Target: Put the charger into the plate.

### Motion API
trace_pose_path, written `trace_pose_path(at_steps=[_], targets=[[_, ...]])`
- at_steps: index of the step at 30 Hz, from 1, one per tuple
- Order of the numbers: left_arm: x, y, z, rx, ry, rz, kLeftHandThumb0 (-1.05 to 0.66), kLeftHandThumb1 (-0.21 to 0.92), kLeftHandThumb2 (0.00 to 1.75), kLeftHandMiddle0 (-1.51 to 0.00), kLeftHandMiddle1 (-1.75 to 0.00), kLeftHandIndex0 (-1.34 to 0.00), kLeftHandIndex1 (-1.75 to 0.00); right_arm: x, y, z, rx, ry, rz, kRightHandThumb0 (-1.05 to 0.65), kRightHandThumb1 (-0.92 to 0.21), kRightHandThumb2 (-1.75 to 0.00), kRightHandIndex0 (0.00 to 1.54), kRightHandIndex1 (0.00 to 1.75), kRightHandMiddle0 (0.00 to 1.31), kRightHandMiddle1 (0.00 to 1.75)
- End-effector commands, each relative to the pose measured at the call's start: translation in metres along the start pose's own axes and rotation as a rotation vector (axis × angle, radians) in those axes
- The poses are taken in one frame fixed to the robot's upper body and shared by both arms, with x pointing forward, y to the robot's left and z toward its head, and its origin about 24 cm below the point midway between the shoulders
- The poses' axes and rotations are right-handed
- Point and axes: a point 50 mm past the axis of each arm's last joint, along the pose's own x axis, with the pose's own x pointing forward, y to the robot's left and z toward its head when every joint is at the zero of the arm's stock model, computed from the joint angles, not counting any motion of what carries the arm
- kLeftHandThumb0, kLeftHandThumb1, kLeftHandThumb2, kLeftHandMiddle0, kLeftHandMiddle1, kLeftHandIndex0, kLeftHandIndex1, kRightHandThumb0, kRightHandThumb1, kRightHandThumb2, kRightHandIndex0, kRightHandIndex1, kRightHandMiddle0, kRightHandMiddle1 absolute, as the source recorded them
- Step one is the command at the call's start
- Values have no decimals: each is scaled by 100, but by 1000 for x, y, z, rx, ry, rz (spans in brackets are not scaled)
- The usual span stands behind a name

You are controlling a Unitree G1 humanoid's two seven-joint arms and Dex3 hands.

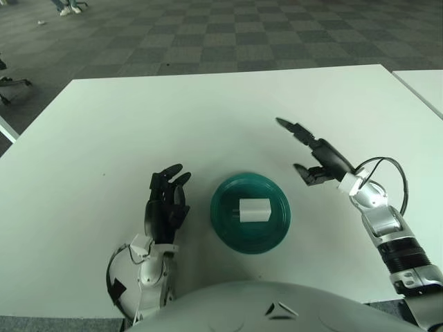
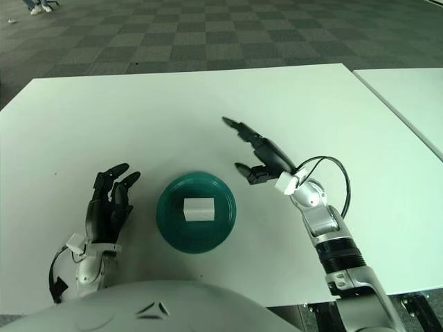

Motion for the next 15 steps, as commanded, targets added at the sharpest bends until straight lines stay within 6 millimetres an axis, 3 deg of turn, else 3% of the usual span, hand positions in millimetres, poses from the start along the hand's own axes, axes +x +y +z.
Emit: trace_pose_path(at_steps=[1, 7, 15], targets=[[-19, -4, -25, -80, 130, 40, -88, 92, 56, -22, -98, -14, -118, -14, 4, -19, 191, 94, -96, -99, -92, -95, 21, 3, 0, 31], [-21, -4, -27, -111, 131, 36, -87, 92, 56, -22, -97, -13, -117, -49, 9, -47, 520, 218, -348, -92, -92, -92, 37, 7, 0, 67], [-25, -1, -31, -119, 156, 27, -86, 92, 58, -25, -96, -13, -116, -70, 15, -53, 783, 250, -559, -83, -92, -84, 52, 14, 0, 95]])
